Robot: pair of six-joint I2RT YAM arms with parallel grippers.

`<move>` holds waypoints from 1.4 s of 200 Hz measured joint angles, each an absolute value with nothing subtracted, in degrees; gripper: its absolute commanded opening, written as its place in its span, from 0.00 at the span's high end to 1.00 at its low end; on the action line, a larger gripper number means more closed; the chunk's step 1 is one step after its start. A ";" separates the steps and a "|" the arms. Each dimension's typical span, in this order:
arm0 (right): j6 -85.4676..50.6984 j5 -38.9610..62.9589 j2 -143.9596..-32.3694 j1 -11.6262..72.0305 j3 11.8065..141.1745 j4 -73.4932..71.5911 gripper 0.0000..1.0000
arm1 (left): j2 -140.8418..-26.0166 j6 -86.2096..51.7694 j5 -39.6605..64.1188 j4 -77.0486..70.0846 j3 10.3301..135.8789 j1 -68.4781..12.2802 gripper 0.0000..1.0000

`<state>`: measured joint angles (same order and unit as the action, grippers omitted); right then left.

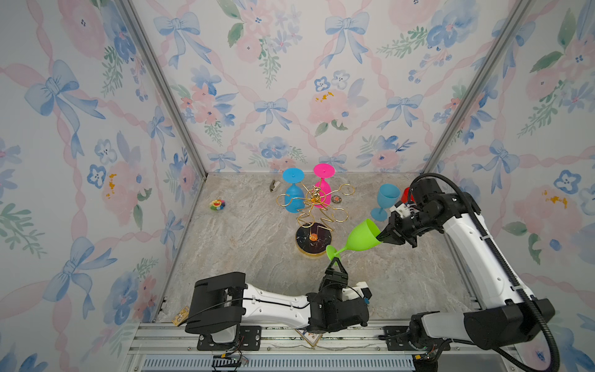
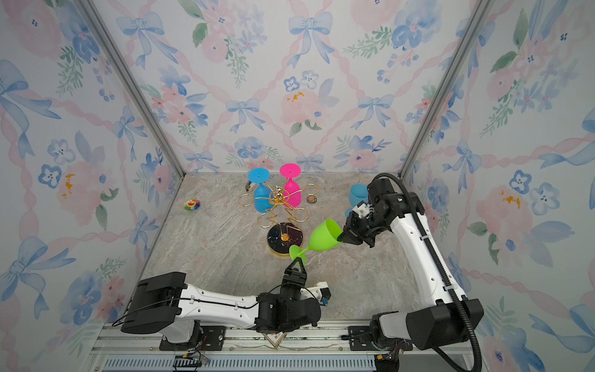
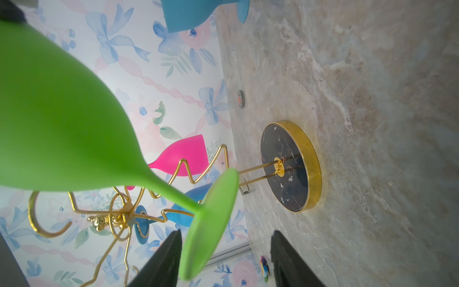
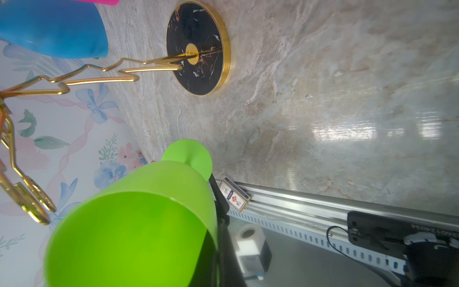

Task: Take the wine glass off the wine glass rack
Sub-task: Pick up the wine glass from the wine glass rack, then place the wine glass at the top-right of the table.

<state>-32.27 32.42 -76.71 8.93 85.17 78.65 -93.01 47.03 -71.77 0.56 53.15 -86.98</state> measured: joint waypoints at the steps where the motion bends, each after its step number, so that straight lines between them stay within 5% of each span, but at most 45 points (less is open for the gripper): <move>1: -32.23 32.29 -76.62 8.88 85.17 78.63 1.00 | -92.97 46.92 -71.72 0.54 53.17 -86.98 0.30; 37: -28.86 23.22 -71.85 7.53 85.10 75.96 1.00 | -87.39 42.76 -66.76 0.71 54.43 -86.98 0.15; 116: -15.51 2.46 -75.13 7.22 95.39 75.83 1.00 | -68.82 22.87 -49.08 6.85 59.90 -86.98 0.07; 171: -8.03 -5.15 -87.81 8.75 108.44 76.49 1.00 | -64.03 10.48 -39.97 8.36 66.22 -86.54 0.04; 280: -6.44 -7.62 -111.96 13.67 127.92 76.29 1.00 | -62.22 -3.53 -39.05 12.21 71.02 -82.46 0.02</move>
